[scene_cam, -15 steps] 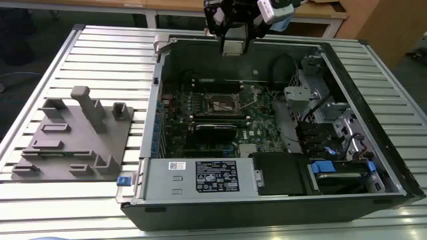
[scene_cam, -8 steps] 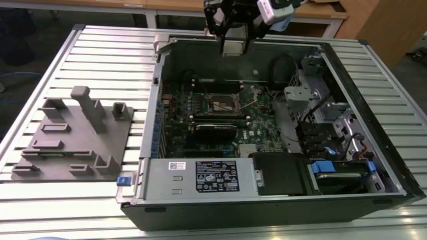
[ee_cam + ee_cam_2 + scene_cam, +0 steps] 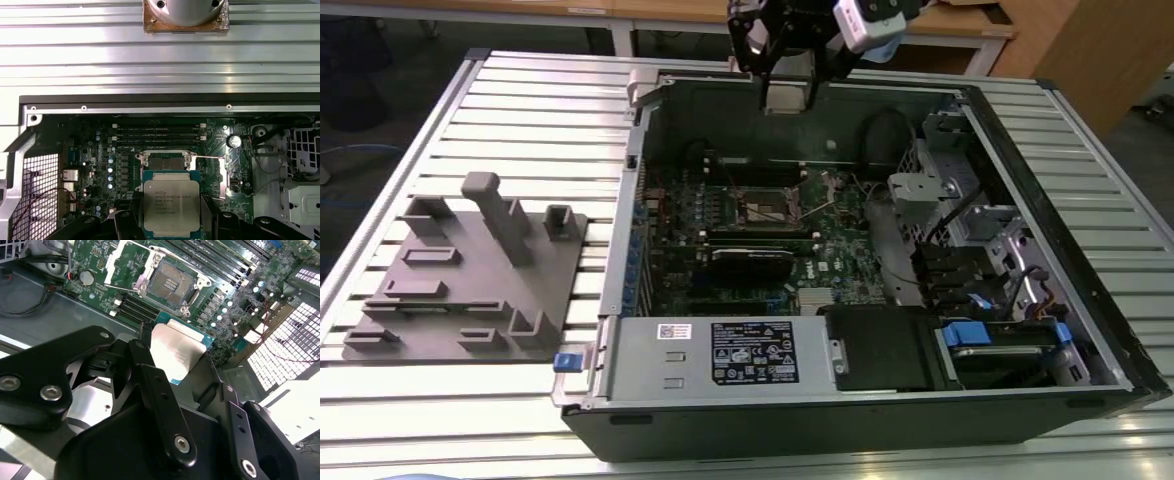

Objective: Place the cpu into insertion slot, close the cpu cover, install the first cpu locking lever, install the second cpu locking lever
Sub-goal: 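Place the cpu into insertion slot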

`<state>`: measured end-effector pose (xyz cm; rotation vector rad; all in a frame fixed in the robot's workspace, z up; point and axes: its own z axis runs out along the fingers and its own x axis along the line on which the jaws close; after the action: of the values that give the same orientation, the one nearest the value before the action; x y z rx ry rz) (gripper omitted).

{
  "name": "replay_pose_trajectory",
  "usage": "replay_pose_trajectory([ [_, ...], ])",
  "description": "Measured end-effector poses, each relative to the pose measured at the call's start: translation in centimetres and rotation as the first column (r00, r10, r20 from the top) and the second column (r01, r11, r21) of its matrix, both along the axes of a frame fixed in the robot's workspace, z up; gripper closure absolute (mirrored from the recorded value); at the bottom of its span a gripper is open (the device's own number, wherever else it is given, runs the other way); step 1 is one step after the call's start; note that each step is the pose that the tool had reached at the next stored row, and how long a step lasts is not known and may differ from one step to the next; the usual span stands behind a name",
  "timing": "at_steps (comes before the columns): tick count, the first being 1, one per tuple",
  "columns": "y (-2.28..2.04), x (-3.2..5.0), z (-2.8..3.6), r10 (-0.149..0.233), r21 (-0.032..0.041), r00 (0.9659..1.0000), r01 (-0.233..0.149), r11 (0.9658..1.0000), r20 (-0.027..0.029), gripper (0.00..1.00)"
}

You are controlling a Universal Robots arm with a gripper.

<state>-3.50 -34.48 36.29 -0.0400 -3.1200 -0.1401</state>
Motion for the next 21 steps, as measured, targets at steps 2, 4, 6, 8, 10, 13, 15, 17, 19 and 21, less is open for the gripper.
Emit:
replay_pose_trajectory([
  [2,0.00,0.00,-0.07,0.000,0.0000,1.0000,0.000,1.0000,-0.0001,0.46],
  [4,0.00,0.00,-0.17,0.000,0.0000,1.0000,0.000,1.0000,0.0000,0.46],
  [6,0.00,0.00,-0.28,0.000,0.0000,1.0000,0.000,1.0000,0.0000,0.46],
  [8,0.00,0.00,-0.40,0.000,-0.0001,1.0000,0.000,1.0000,0.0000,0.46],
  [10,0.00,0.00,-0.53,0.000,-0.0001,1.0000,0.000,1.0000,0.0000,0.46],
  [13,0.00,0.00,-0.69,0.000,0.0000,1.0000,0.000,1.0000,0.0000,0.46],
  [15,0.00,0.00,-0.79,0.000,0.0000,1.0000,0.000,1.0000,0.0000,0.46],
  [17,0.00,0.00,-0.98,0.000,0.0001,1.0000,0.000,1.0000,0.0000,0.46],
  [19,0.00,0.00,-1.19,0.000,0.0000,1.0000,0.000,1.0000,0.0000,0.46],
  [21,0.00,0.00,-1.34,0.000,-0.0001,1.0000,0.000,1.0000,0.0000,0.46],
])
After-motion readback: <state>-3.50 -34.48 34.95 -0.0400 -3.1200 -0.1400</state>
